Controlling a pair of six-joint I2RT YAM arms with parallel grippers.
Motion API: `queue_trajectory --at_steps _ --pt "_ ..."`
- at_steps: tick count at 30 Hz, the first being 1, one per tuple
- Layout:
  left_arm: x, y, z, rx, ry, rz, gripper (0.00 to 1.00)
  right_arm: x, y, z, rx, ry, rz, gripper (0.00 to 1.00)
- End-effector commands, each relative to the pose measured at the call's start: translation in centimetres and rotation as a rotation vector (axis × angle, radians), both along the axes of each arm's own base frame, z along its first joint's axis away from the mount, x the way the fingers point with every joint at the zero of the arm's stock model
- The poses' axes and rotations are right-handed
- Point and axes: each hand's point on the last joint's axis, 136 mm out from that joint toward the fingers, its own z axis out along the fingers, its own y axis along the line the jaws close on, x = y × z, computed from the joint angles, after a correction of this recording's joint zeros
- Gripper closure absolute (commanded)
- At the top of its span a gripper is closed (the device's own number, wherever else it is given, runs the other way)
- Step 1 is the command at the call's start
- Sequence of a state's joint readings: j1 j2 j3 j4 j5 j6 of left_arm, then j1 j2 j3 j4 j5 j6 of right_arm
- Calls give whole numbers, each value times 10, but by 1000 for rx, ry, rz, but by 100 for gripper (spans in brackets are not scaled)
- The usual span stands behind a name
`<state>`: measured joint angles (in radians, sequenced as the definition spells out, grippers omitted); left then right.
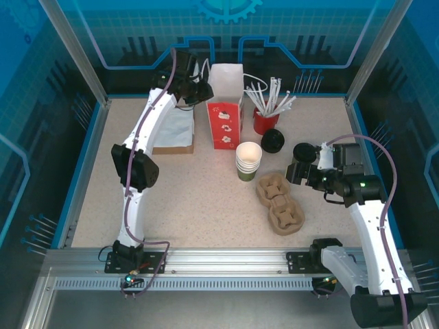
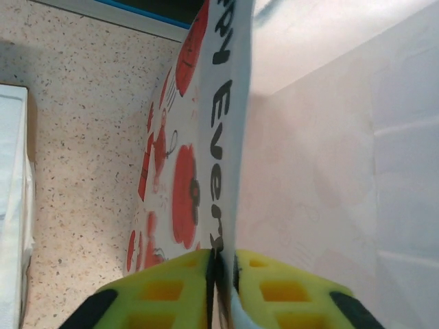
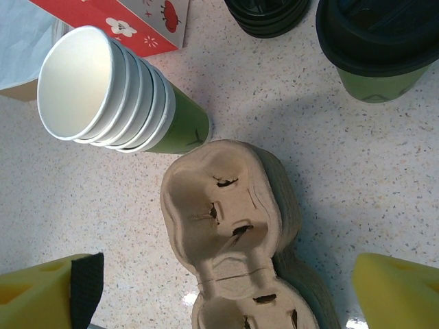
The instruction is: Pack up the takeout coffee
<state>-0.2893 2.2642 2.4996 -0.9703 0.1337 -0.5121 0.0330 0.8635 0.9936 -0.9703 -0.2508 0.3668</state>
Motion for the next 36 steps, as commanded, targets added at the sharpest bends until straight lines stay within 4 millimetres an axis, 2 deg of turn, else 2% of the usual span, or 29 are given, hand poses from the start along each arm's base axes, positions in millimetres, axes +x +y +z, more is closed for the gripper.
queue_trajectory --at_steps 1,6,13,20,23,26,30,33,36 --pt "-13 5 38 26 -73 -19 92 1 1 -1 -5 -2 3 4" --pt "-30 15 69 63 -133 -21 98 -2 -3 -1 -37 11 -1 3" --pt "-63 35 115 104 -222 3 99 -9 -7 -4 -72 61 12 3" --pt "-122 55 136 143 -259 17 100 -12 -17 -14 -142 113 9 3" --pt "-155 59 132 150 -255 7 99 -11 -18 -20 -155 147 21 3" --pt "-189 64 120 149 -229 4 100 -12 -18 -31 -162 193 32 4" --pt "-233 69 96 128 -181 6 99 -17 -16 -50 -162 274 51 13" --pt "-258 71 76 111 -131 5 100 -23 -11 -65 -158 339 71 19" --pt "-274 71 59 93 -90 17 100 -31 -8 -78 -159 402 77 21"
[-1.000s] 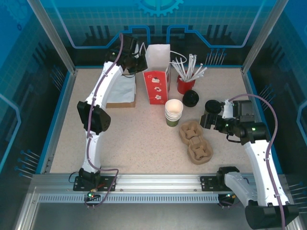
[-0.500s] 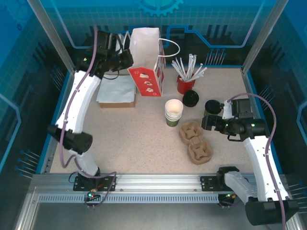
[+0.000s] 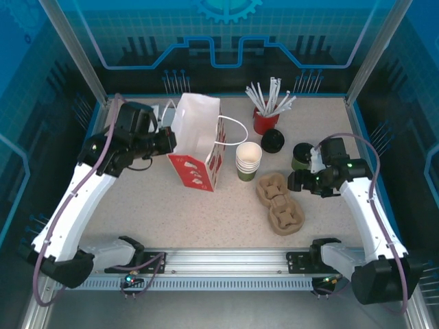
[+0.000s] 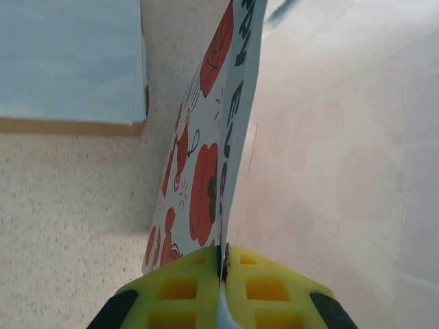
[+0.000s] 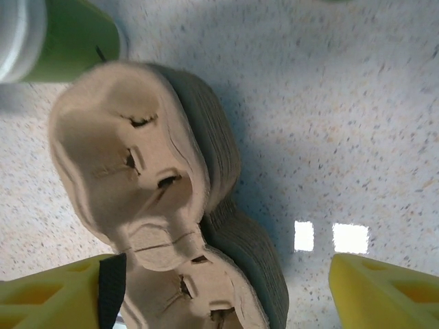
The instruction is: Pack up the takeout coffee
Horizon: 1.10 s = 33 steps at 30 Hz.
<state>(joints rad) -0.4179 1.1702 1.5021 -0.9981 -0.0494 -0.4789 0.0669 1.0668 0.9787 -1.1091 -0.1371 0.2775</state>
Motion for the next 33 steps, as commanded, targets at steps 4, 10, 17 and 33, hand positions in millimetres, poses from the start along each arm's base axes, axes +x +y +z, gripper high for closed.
queue_trajectory --at_steps 4,10,17,33 --pt "-21 -1 -32 -61 63 58 100 -22 5 -20 -99 117 28 23" --pt "-20 1 -53 -34 92 102 99 -27 13 -34 -138 195 19 23" --pt "-17 0 -66 -6 120 108 93 -30 10 -39 -185 228 7 23" --pt "-23 11 -47 17 77 118 47 -48 20 -53 -163 309 3 51"
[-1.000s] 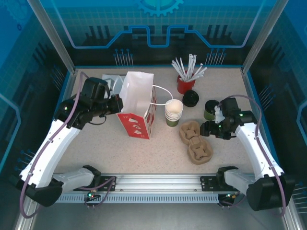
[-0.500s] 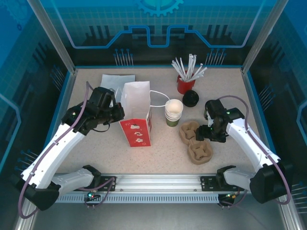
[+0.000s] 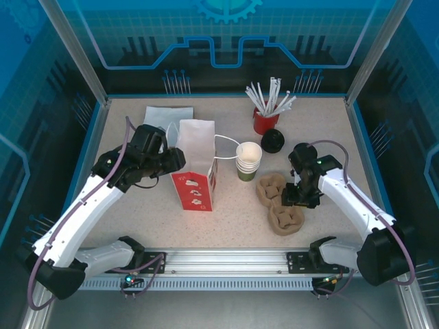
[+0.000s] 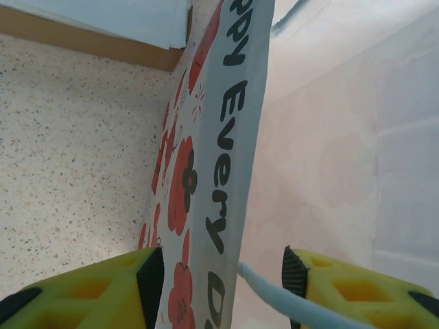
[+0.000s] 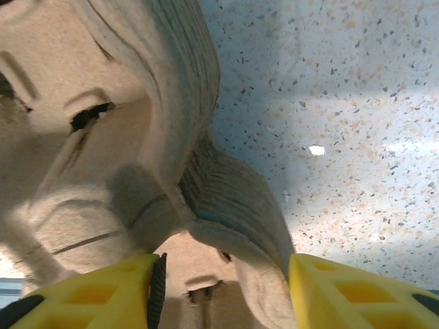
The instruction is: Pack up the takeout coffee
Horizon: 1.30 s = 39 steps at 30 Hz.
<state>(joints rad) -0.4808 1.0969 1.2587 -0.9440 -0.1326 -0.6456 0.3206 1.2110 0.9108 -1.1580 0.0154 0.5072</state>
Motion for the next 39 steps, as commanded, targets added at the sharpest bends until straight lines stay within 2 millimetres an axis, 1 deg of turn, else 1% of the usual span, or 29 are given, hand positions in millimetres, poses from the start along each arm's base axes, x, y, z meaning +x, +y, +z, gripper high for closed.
queue_trajectory --at_steps 1,7,11,15,18,24,28,30,32,35,39 --pt "-6 10 20 24 -52 7 47 -13 2 -2 7 39 -6 54" --pt "-10 16 31 29 -82 19 46 -11 7 -4 35 33 -13 71" --pt "-10 16 35 30 -87 19 45 -2 17 -3 81 9 -27 77" --pt "-10 16 37 29 -90 17 45 9 26 2 116 -23 -35 80" --pt "-11 17 41 28 -98 17 45 12 24 9 100 -34 -28 81" --pt "-14 19 47 27 -112 18 44 10 17 20 67 -43 -15 81" --pt "-13 18 48 25 -115 14 44 7 17 20 72 -38 -13 82" --pt "-13 18 50 22 -119 11 44 8 22 20 102 -45 -17 82" --pt "-13 17 52 17 -125 8 44 10 31 22 161 -62 -20 83" --pt "-13 17 55 13 -131 6 44 14 42 29 243 -105 -26 84" --pt "-12 16 56 12 -137 1 43 17 53 33 329 -128 -23 86"
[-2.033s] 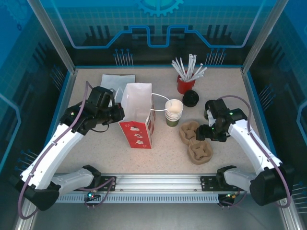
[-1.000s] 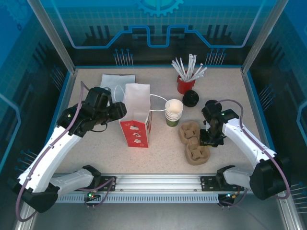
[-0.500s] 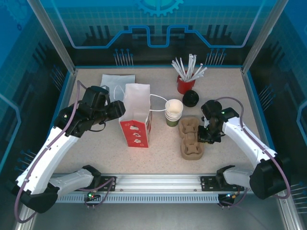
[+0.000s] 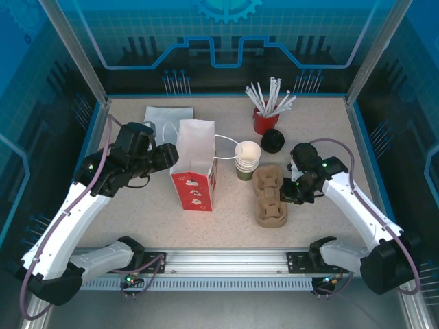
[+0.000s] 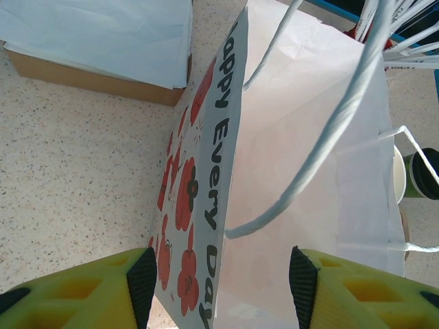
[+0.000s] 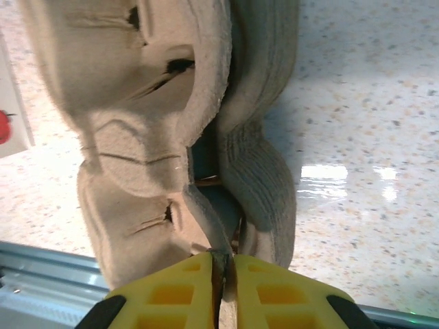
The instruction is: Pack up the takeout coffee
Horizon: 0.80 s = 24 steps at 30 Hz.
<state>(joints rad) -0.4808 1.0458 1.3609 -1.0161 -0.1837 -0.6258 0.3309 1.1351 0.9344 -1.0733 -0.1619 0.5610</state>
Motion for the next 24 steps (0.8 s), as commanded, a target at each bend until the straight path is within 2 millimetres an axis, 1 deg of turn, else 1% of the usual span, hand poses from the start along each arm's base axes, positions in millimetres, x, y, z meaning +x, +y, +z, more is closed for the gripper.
queue_trajectory --at_steps 1,4,7,8,10,12,14,16,17,20,23,24 --pt "-2 1 14 6 -40 -20 43 4 16 5 112 -18 2 87" --pt "-2 -1 14 3 -39 -24 43 4 16 3 121 -16 5 90" --pt "-1 -2 15 -3 -41 -26 43 2 9 0 106 2 -13 90" --pt "-1 -2 15 -5 -42 -27 43 1 7 -1 102 11 -21 88" --pt "-1 -2 17 -4 -45 -29 43 1 0 -1 75 12 -24 74" --pt "0 -2 18 -4 -46 -30 43 2 -8 4 27 -16 -20 64" --pt "0 -3 20 -3 -49 -32 43 7 -13 15 5 -70 -10 55" --pt "-1 -2 23 -3 -58 -32 42 12 -11 29 13 -133 16 46" --pt "-1 -1 26 -3 -68 -33 42 15 -10 36 21 -163 33 43" --pt "-4 2 31 -3 -97 -33 40 24 -3 61 14 -266 134 38" --pt "-8 7 35 0 -128 -28 35 33 1 84 -58 -347 278 36" --pt "-9 8 35 0 -135 -25 32 35 1 88 -91 -363 334 35"
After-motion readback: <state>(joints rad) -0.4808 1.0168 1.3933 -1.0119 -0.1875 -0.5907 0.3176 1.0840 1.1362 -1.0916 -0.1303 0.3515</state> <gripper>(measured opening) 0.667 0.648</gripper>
